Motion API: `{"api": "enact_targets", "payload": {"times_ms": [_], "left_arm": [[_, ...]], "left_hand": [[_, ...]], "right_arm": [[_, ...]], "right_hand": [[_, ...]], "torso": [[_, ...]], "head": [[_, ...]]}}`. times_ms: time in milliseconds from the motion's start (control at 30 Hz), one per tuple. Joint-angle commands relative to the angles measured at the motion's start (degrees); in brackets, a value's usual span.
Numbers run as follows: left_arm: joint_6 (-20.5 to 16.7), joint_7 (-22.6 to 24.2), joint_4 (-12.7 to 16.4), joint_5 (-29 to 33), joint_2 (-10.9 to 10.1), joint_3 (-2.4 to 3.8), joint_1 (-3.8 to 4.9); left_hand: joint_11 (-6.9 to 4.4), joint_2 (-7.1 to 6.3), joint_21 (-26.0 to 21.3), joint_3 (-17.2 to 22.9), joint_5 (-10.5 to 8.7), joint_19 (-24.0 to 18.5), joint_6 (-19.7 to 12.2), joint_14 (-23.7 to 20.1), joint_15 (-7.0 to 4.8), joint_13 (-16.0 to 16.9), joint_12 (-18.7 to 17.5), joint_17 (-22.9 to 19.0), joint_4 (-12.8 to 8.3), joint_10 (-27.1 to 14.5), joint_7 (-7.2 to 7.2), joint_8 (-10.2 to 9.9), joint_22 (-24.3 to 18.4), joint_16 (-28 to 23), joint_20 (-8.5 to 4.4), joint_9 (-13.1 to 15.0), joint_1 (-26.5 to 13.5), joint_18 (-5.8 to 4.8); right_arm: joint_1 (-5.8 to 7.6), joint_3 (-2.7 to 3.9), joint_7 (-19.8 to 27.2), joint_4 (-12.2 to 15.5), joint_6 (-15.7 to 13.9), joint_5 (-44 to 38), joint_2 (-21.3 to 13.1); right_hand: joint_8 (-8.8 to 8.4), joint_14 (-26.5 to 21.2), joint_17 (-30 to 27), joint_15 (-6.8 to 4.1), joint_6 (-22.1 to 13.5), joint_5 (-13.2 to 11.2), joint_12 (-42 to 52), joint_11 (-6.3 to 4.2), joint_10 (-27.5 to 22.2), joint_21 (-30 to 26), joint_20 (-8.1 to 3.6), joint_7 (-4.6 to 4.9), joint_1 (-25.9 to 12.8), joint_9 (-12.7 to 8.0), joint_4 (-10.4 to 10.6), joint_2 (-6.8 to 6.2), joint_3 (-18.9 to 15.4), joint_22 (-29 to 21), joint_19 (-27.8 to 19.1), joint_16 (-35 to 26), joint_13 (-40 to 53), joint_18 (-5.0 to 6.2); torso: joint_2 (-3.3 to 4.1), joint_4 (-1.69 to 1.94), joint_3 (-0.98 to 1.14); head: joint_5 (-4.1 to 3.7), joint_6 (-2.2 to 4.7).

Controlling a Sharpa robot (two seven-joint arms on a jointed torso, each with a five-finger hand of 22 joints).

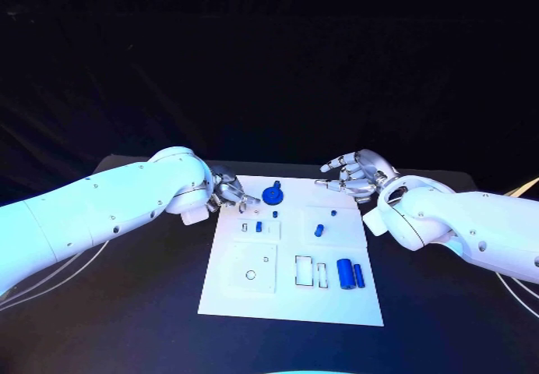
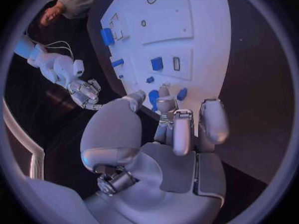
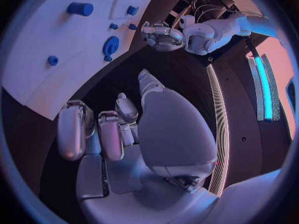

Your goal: Assemble the parts on the task board

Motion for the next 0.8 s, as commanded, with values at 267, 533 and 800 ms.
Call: {"api": "enact_targets", "payload": {"times_ms": [267, 533, 800], "left_arm": [[0.8, 1.3, -4.7, -1.5, 1.4, 0.50, 0.83], [1.8, 1.6, -7.9, -3.1, 3.2, 0.43, 0.86], [3.4, 2.1, -10.8, -3.8, 4.9, -0.20, 0.70]], "left_hand": [[1.15, 0.43, -1.4, -2.3, 0.13, -2.3, -2.7, 5.3, 1.13, -1.6, -1.0, 12.9, 0.4, -1.9, 1.48, -3.6, -1.6, -0.7, 0.66, -2.0, 2.0, 0.50], [1.18, 0.46, -1.5, -2.3, 0.13, -2.3, -2.8, 5.3, 1.16, -1.6, -1.0, 12.9, 0.4, -1.9, 1.51, -3.7, -1.7, -0.7, 0.69, -2.0, 2.1, 0.52], [1.39, 0.41, -1.8, -2.4, -0.03, -2.7, -2.8, 5.2, 1.37, -2.1, -1.2, 12.7, 0.3, -2.5, 1.72, -4.2, -2.3, -0.8, 0.90, -2.4, 2.8, 0.65]], "right_arm": [[-0.04, 0.01, 0.1, -0.2, 0.1, 0.0, 0.0], [-0.04, 0.01, 0.2, -0.2, 0.1, 0.0, 0.0], [-0.04, 0.01, 0.2, -0.2, 0.2, 0.0, 0.1]], "right_hand": [[1.17, 3.5, 7.7, -0.65, -0.4, 0.2, 0.1, -0.16, -1.0, -0.5, -0.10, -0.02, -1.5, 0.6, 0.2, 0.83, 0.7, 6.2, -0.7, -0.7, -0.3, 1.39], [1.17, 3.5, 7.7, -0.65, -0.4, 0.2, 0.1, -0.16, -1.0, -0.5, -0.10, -0.02, -1.5, 0.6, 0.2, 0.83, 0.7, 6.2, -0.7, -0.7, -0.3, 1.39], [1.17, 3.5, 7.7, -0.65, -0.4, 0.2, 0.1, -0.16, -1.0, -0.5, -0.10, -0.02, -1.5, 0.6, 0.2, 0.83, 0.7, 6.2, -0.7, -0.7, -0.3, 1.39]], "torso": [[0.12, 0.06, -0.11], [0.19, -0.01, -0.15], [0.18, -0.04, -0.13]], "head": [[0.23, 0.40], [0.36, 0.20], [0.34, 0.05]]}}
